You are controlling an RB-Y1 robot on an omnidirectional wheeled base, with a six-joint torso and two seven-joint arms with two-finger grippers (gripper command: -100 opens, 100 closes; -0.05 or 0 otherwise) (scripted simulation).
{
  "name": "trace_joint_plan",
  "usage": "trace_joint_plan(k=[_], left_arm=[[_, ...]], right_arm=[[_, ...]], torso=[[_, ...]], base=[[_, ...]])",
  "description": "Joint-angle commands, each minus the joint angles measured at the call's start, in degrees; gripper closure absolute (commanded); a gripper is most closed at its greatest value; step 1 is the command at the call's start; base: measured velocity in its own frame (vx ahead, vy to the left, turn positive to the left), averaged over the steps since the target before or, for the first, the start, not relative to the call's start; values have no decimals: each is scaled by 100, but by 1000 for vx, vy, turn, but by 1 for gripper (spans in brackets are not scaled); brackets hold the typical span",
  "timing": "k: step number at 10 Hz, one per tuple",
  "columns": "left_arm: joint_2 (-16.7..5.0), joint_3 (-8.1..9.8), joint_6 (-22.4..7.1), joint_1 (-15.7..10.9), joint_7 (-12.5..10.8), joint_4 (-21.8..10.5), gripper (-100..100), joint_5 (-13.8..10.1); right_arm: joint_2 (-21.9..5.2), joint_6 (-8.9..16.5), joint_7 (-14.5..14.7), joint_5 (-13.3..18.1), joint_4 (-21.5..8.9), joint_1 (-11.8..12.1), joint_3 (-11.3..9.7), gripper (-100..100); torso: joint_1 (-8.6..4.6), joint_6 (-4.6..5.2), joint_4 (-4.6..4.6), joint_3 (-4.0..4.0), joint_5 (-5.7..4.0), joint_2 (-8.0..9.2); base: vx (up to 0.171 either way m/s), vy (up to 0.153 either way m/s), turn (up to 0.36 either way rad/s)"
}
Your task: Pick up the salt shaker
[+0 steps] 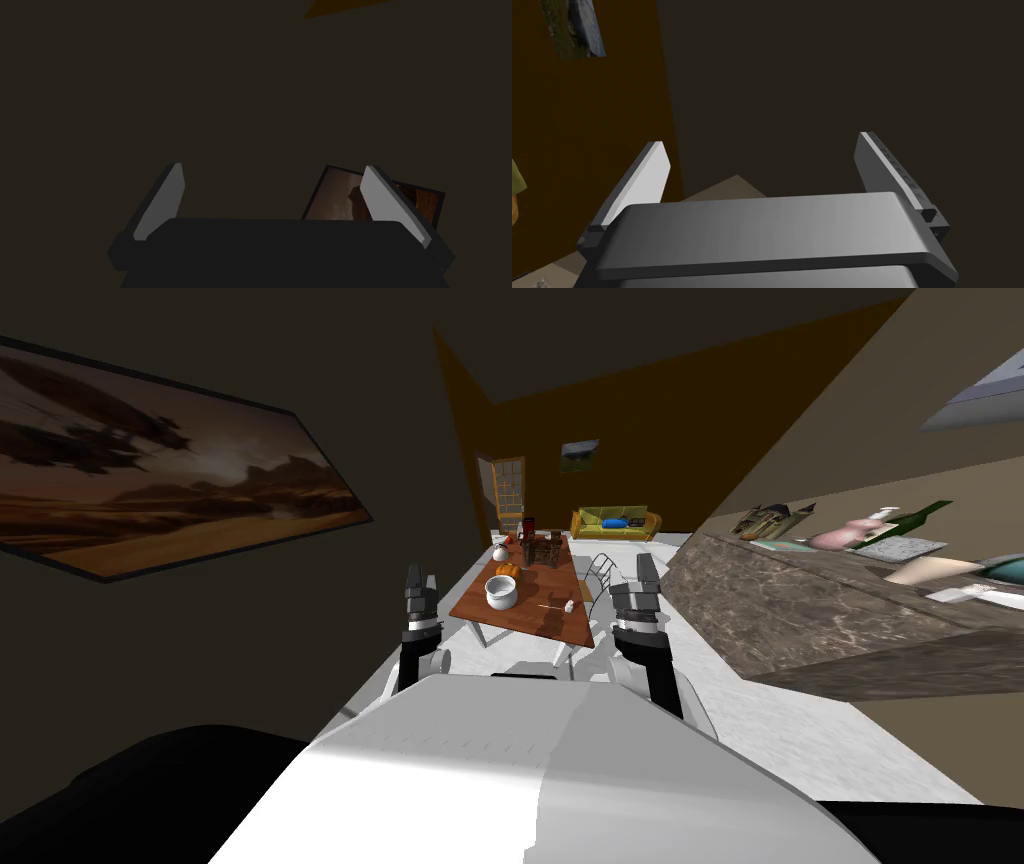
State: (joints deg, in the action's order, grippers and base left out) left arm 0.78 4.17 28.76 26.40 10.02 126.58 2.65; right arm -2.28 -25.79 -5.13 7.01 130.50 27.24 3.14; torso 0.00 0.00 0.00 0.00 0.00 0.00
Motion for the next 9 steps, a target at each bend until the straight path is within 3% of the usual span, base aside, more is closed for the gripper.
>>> trace_joint_plan(k=[1,4,8,9], left_arm=[[0,0,0,0,0,0,0,0],[1,-1,0,0,0,0,0,0],[1,-1,0,-1,0,0,0,0],[1,-1,0,-1,0,0,0,0]], right_arm=[[-203,-36,-29,41,-211,60,17,-100],[-608,-115,-87,139,-680,184,34,-100],[-1323,-256,-163,333,-1636,367,-5,-100],[-1346,-256,-163,333,-1688,367,-5,-100]], torso=[[0,0,0,0,0,0],[23,0,2,6,5,11],[30,-1,2,6,7,10],[33,0,2,7,8,13]], base=[[-15,23,45],[-26,68,50],[-29,95,92],[-21,66,22]])
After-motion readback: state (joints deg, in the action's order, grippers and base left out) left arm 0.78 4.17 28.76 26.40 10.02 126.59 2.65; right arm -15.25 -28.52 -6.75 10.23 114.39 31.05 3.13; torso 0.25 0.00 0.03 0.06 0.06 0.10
